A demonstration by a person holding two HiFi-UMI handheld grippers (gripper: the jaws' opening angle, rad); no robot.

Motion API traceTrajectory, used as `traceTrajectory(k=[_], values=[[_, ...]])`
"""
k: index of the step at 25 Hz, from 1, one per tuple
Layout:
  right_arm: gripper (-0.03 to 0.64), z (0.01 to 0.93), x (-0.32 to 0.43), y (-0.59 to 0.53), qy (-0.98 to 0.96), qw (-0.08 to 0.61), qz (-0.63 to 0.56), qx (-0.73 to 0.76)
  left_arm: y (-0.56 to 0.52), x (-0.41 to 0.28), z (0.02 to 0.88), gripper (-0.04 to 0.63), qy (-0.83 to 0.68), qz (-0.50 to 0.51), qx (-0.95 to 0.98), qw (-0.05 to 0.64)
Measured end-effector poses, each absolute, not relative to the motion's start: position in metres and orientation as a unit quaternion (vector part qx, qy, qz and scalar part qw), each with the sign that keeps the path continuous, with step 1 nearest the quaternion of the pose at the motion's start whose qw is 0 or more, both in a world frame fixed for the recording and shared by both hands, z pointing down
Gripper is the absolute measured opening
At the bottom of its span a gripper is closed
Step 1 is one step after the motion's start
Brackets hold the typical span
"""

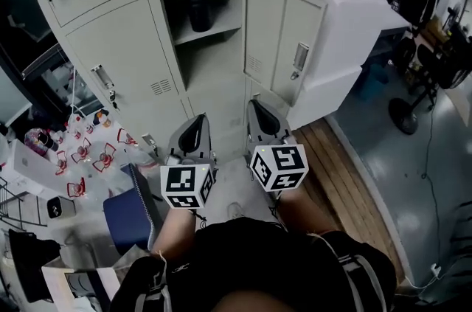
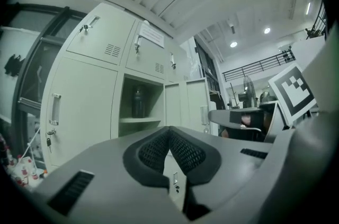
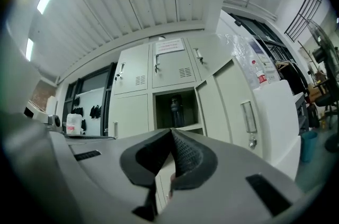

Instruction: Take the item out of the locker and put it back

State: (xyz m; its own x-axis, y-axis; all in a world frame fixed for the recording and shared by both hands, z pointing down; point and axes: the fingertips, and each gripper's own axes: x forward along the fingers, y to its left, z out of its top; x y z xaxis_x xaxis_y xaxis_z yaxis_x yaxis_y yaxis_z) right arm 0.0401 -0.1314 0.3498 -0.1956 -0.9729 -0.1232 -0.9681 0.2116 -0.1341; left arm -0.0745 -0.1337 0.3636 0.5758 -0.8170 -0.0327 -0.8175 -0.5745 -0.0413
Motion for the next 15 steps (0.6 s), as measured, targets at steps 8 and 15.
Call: traceTrajectory(k=[8, 15], values=[[0.015, 0.342, 0.037, -0.240, 0.786, 0.076, 0.002, -0.614, -0.241, -0.070, 0.364, 0.012, 0.473, 0.012, -0.881, 0.011], [0.015, 0.330, 0.046, -0.298, 0.796, 0.094, -0.003, -0.598, -0.297, -0.058, 0.368, 0.012, 0.484, -0.002, -0.875, -0.001]])
